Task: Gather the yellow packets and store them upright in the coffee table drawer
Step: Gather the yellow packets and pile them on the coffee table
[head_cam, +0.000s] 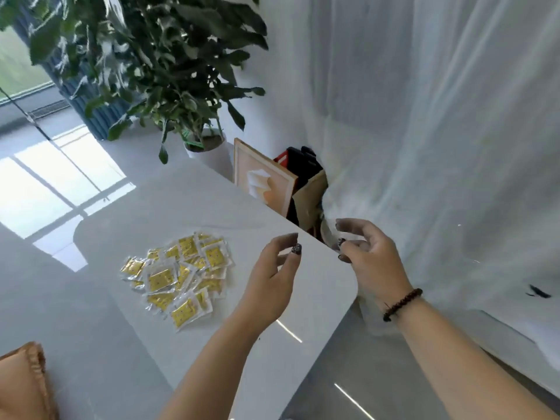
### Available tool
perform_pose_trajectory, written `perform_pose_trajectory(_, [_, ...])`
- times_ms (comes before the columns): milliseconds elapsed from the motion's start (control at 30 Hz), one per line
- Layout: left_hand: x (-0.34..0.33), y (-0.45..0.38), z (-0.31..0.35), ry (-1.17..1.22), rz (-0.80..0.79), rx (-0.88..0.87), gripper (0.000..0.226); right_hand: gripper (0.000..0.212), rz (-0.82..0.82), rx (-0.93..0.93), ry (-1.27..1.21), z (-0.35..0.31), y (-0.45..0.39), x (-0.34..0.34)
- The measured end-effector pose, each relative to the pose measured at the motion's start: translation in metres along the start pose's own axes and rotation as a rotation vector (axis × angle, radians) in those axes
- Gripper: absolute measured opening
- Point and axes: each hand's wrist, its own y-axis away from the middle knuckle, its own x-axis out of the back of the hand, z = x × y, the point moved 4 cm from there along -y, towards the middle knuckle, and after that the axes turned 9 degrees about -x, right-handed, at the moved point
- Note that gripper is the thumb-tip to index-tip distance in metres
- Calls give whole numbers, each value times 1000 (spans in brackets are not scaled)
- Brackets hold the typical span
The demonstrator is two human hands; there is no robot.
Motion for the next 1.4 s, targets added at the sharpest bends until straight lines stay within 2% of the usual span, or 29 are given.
perform_pose_trajectory(167, [-101, 1, 50, -2, -207, -102, 32, 28, 171, -4, -31, 3, 40, 116])
perform_pose_trajectory(333, [-236, 22, 101, 70, -388, -155, 29, 26, 314, -22, -53, 28, 95, 249])
perform_pose_trajectory(533, [-408, 80, 145, 104, -566, -183, 27, 26, 482, -67, -40, 76, 168, 409])
perform_pose_trajectory(700, [-529, 141, 168, 106, -764, -160, 30, 27, 642, -136, -56, 115, 233, 517])
perform_pose_trajectory(867, [-618, 184, 188, 88, -901, -163, 30, 27, 780, -213, -130, 144, 282, 596])
perform_pose_trajectory(1100, [-709, 214, 202, 109, -1061, -151, 31, 28, 892, -271, -221, 171, 313, 663])
perform_pose_trajectory(1400, [-819, 179, 208, 119, -1099, -69, 29, 28, 930, -361, -246, 195, 277, 772])
